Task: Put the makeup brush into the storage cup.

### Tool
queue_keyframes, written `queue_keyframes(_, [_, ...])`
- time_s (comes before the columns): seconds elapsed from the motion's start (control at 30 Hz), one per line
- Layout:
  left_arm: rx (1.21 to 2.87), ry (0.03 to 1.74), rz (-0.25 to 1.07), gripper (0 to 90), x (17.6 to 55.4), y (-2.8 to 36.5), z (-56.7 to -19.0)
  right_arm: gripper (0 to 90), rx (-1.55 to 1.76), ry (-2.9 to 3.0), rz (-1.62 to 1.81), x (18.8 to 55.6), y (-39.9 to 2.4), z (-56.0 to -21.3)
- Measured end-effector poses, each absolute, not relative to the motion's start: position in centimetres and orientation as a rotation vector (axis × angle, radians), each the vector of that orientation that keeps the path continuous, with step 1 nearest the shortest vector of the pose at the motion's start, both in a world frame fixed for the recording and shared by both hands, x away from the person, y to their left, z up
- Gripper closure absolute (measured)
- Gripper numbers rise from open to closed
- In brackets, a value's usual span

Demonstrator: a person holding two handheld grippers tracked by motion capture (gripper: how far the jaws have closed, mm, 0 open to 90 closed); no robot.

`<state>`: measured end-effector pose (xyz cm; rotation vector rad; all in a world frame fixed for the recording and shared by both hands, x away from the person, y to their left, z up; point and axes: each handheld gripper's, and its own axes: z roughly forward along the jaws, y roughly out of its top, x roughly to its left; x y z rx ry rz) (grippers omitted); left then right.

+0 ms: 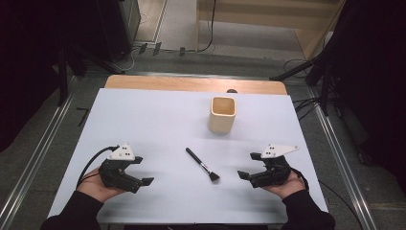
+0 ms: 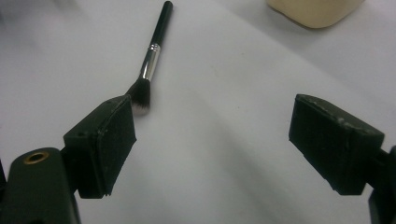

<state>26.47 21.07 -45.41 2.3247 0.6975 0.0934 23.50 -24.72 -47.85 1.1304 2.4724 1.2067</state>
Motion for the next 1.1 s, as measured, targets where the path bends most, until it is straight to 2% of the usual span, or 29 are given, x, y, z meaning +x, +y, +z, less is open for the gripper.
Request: queue_keyframes(1.1, [2.345, 0.687, 0.075, 16.8, 26.48, 20.93, -45.61, 17.9, 1.142, 2.503, 1.193, 23.88, -24.76, -48.15])
